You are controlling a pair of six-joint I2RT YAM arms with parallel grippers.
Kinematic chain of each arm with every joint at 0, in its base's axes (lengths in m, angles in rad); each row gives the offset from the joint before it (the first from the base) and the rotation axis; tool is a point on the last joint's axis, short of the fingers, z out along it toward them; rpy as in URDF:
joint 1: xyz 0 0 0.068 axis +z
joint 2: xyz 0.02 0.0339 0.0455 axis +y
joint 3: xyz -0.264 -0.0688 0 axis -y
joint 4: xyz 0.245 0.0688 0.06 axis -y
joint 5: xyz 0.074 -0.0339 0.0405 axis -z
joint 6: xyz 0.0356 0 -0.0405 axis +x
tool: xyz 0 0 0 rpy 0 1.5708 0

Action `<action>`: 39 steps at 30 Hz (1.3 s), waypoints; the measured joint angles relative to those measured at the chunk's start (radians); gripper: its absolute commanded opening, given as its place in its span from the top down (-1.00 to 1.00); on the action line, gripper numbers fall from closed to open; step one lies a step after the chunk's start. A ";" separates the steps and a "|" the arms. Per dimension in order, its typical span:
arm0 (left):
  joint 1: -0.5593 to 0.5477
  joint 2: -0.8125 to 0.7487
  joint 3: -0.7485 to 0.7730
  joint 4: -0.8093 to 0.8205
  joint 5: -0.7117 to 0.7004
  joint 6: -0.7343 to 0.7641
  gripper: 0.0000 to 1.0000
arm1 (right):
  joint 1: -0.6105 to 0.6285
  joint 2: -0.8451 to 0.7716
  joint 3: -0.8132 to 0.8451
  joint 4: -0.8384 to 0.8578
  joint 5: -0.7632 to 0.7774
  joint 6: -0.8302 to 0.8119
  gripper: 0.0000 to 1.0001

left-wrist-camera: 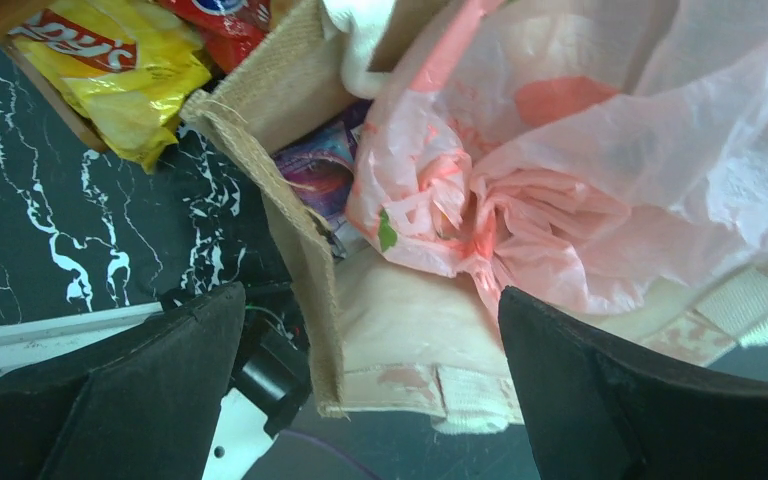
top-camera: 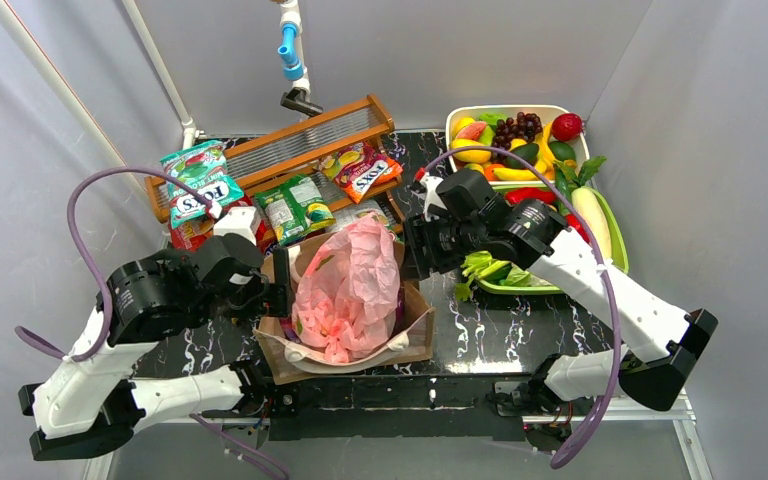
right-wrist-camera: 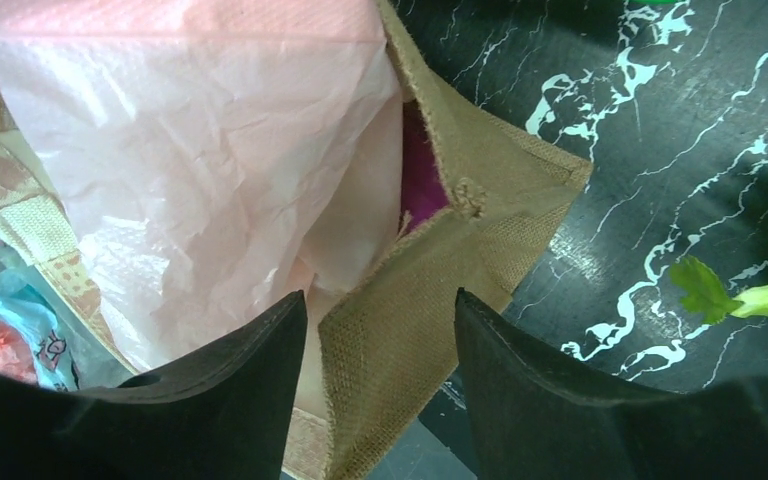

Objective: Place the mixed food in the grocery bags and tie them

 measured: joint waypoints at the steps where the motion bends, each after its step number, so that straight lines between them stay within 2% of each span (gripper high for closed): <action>1: 0.000 -0.003 -0.003 -0.005 -0.016 -0.010 -0.90 | 0.006 0.003 0.000 0.000 -0.002 0.001 -0.14; 4: 0.000 -0.024 -0.051 -0.005 -0.057 -0.035 -0.76 | 0.018 0.015 0.000 -0.001 -0.001 0.002 0.14; 6: 0.000 -0.051 -0.113 -0.005 -0.074 -0.048 -0.63 | 0.024 0.024 0.000 -0.002 0.009 -0.001 0.42; 9: 0.000 -0.092 -0.207 -0.003 -0.094 -0.061 -0.31 | 0.032 0.032 0.000 -0.017 0.042 -0.007 0.82; 10: 0.000 -0.105 -0.241 0.000 -0.100 -0.062 -0.03 | 0.033 0.033 0.000 -0.025 0.057 -0.011 0.97; 13: 0.000 -0.118 -0.327 0.021 -0.107 -0.060 0.90 | 0.033 0.033 0.001 -0.046 0.105 -0.022 0.97; 14: 0.000 -0.111 -0.349 0.029 -0.106 -0.061 1.00 | 0.033 0.034 0.003 -0.056 0.125 -0.024 0.97; 20: 0.000 -0.067 -0.366 0.058 -0.114 -0.053 1.00 | 0.038 0.056 0.058 -0.125 0.249 -0.028 0.97; 26: 0.000 -0.070 -0.272 0.087 -0.114 -0.034 1.00 | -0.015 0.072 0.143 -0.183 0.367 -0.052 0.97; 33: 0.000 -0.081 -0.267 0.166 -0.120 -0.045 1.00 | -0.204 0.071 0.148 -0.178 0.347 -0.073 0.97; 39: -0.001 -0.121 -0.354 0.245 -0.108 -0.087 1.00 | -0.274 0.045 0.124 -0.165 0.296 -0.098 0.97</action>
